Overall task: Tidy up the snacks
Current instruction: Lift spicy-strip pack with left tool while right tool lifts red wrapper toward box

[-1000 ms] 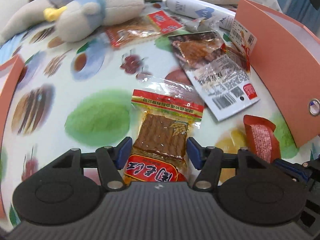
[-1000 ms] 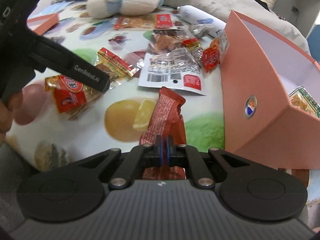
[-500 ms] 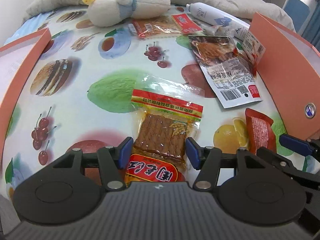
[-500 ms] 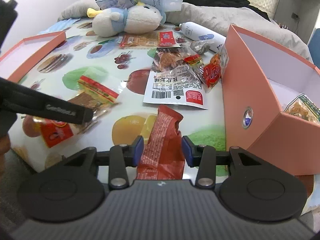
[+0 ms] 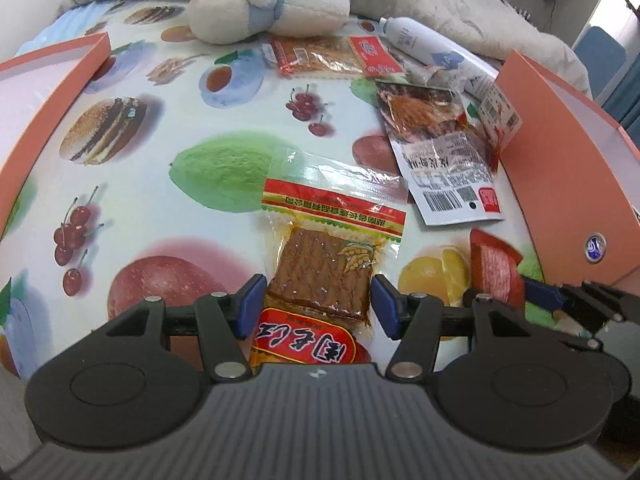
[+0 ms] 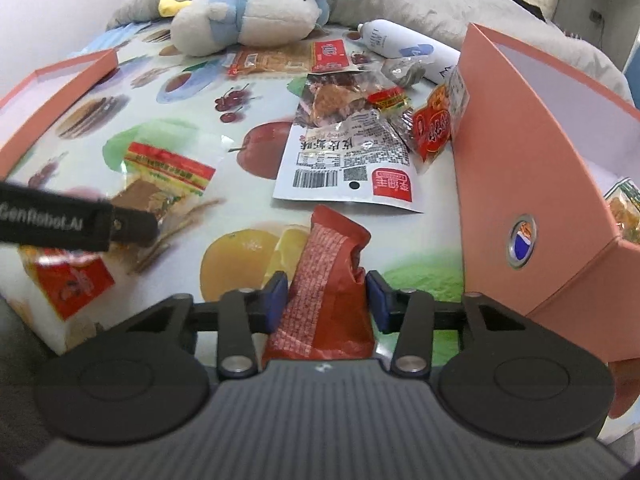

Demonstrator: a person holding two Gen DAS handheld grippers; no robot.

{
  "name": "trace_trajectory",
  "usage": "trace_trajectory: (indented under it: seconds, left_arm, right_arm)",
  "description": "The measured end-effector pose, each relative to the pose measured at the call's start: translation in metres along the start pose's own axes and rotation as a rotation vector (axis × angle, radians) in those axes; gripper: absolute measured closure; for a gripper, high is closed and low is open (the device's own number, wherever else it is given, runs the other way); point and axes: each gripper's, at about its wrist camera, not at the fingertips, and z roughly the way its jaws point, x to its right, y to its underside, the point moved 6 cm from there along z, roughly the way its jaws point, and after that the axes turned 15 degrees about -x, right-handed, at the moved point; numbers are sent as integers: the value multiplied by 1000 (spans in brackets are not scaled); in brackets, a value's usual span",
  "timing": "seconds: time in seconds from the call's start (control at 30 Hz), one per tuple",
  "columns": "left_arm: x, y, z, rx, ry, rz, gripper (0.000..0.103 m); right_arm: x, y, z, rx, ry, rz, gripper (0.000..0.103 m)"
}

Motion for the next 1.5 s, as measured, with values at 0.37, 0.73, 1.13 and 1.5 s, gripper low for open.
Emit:
trace_trajectory:
  seconds: [0.37,0.73,1.13,1.5]
  left_arm:
    - [12,-7,-19,4,28,-26,40]
    - [47,-32,-79,67,49,1,40]
    - [87,-68,-161,212,115,37,40]
    - [139,-101,-218,312,143,107,40]
  right_arm:
    - [18,-14,-40,26,-80,30,61]
    - [35,-39,-97,79,-124,51,61]
    - [70,-64,-170,209,-127,96,61]
    - [114,-90,-228,348,-111,129,61]
